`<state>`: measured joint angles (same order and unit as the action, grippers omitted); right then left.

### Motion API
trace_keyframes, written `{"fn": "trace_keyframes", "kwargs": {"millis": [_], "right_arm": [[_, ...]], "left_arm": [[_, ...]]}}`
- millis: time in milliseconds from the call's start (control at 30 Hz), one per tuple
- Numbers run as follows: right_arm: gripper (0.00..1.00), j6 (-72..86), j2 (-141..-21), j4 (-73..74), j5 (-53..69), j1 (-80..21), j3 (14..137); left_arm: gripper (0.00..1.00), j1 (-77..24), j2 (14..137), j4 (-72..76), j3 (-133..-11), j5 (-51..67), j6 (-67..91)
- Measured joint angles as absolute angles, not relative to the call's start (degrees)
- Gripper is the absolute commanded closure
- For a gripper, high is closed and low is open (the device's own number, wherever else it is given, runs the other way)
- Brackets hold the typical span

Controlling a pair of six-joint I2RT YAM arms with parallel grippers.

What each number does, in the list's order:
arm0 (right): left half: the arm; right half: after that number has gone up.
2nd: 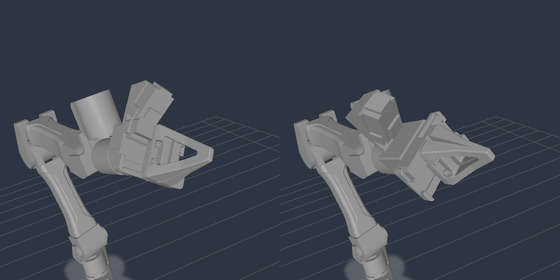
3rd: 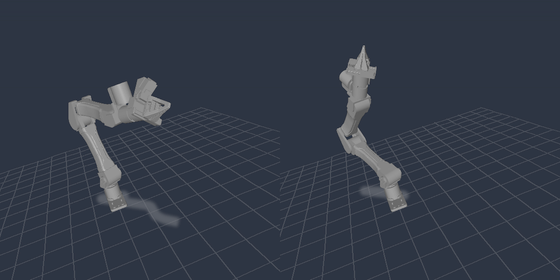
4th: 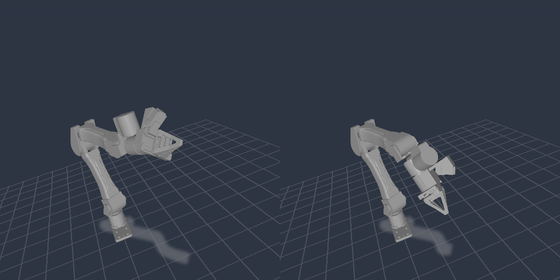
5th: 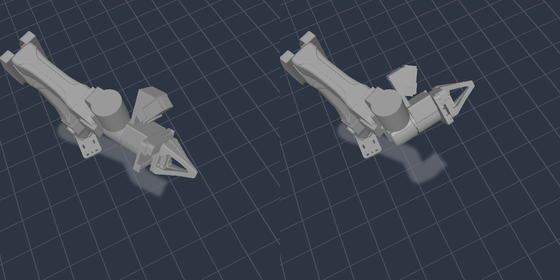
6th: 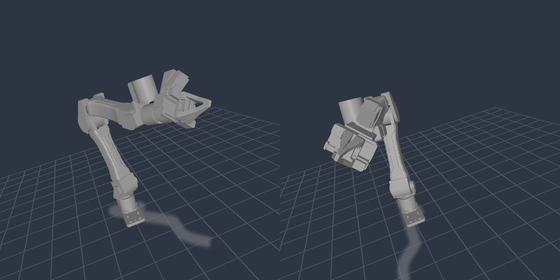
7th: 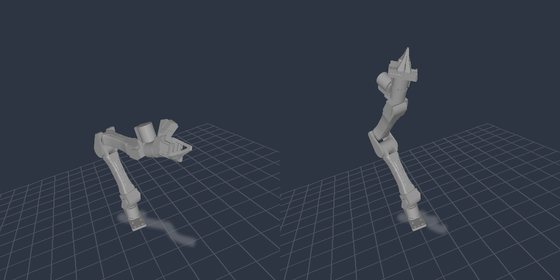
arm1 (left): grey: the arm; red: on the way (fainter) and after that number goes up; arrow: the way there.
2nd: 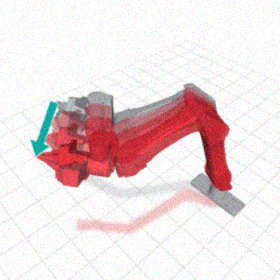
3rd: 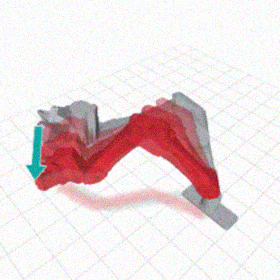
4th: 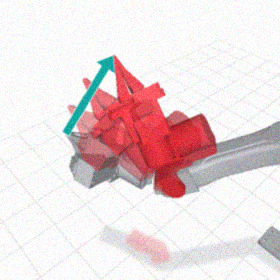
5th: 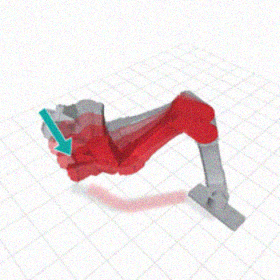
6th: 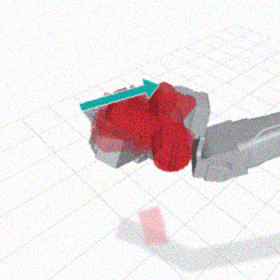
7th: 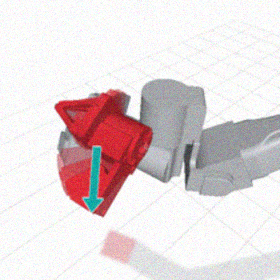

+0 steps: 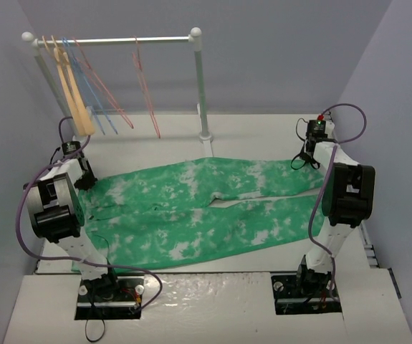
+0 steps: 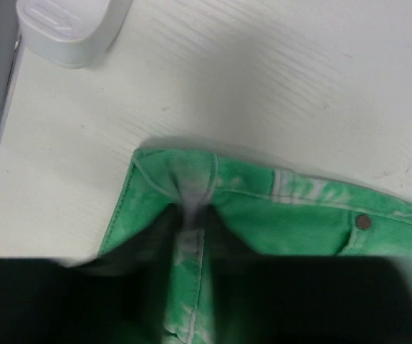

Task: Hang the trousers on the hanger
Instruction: Fold the trousers at the center of the board.

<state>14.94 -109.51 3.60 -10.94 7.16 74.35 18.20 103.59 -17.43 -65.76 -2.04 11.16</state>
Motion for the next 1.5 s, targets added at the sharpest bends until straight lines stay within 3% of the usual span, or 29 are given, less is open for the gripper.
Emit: {"fn": "trace_keyframes", "kwargs": {"millis": [467, 700, 867, 1233, 1500], "right_arm": [[1.00, 14.9, -109.5, 5.6, -8.0, 8.4, 81.6], [1.00, 14.9, -109.4, 6.4, -5.0, 9.8, 95.0], [1.00, 15.1, -107.1, 7.0, -3.8, 11.2, 96.1], [1.00, 22.7, -76.9, 4.4, -10.7, 13.3, 68.0], [1.00, 30.2, -67.3, 6.7, -17.9, 8.4, 54.5]], "left_arm": [[1.00, 18.5, 92.2, -22.6, -65.5, -0.3, 14.3], [1.00, 18.6, 88.6, -26.9, -75.9, 2.1, 18.6], [1.00, 19.4, 85.5, -26.9, -79.1, 4.5, 21.2], [1.00, 16.9, 62.2, -35.0, -65.5, 4.1, 29.8], [1.00, 9.7, 50.5, -46.8, -57.9, -0.5, 33.7]]}}
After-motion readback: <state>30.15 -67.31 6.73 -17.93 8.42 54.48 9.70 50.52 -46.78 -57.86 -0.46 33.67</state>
